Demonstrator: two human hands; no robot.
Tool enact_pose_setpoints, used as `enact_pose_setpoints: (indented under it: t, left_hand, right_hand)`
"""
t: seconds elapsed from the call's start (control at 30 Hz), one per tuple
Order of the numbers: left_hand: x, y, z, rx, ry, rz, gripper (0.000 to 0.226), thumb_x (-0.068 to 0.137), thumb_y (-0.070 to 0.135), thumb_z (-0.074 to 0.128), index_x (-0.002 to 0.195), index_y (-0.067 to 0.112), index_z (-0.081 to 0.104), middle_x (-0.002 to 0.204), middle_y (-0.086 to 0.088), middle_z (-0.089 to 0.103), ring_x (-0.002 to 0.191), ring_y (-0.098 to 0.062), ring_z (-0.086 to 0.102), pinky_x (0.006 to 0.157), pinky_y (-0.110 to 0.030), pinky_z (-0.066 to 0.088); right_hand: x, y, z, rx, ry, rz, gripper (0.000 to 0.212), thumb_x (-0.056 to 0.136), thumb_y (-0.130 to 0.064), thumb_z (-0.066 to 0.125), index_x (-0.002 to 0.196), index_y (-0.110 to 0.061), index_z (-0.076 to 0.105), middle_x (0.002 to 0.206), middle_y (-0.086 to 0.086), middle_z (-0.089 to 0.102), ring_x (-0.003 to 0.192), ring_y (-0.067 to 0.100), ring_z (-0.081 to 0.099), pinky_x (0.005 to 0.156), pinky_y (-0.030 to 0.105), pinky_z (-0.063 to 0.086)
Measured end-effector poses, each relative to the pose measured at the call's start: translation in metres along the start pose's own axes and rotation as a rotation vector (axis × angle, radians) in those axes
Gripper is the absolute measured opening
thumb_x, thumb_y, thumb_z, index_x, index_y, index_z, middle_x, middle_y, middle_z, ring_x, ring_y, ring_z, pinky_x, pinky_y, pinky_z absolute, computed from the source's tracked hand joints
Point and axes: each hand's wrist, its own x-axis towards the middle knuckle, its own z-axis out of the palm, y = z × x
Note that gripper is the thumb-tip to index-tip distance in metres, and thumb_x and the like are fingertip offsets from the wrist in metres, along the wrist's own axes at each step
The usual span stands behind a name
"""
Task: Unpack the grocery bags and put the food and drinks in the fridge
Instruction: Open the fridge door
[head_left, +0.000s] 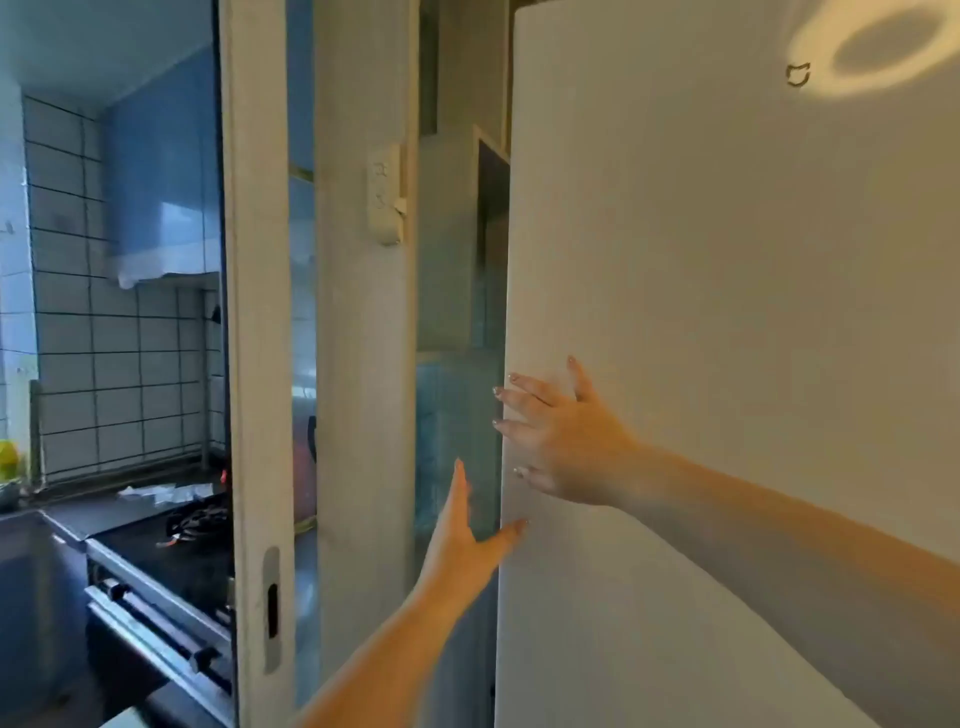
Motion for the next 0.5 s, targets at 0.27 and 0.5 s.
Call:
enact_pose_setpoints:
  t: [0.27,0.5]
  left_hand:
    - [0.041,-0.007,0.018,-0.061,-0.027,0.081,0.036,0.089,0.023,0.062,0.117,0.041,0.049,0.092,0.027,0.059,0.080,0.020,0.057,0.063,-0.002,0.042]
    - [0.046,-0.012,0.023,-0.053,0.036,0.022,0.023,0.087,0.026,0.064,0.106,0.038,0.060,0.085,0.019,0.066,0.078,0.008,0.062,0.066,-0.008,0.047]
  right_hand:
    - [0.041,0.004,0.013,-0.262,-0.191,-0.070,0.045,0.086,-0.052,0.051,0.117,-0.022,0.063,0.143,0.010,0.043,0.143,0.031,0.013,0.089,0.074,-0.021]
    - [0.045,-0.006,0.013,-0.309,-0.209,-0.049,0.040,0.091,-0.045,0.048,0.122,-0.022,0.059,0.132,0.009,0.046,0.136,0.033,0.019,0.094,0.080,-0.003]
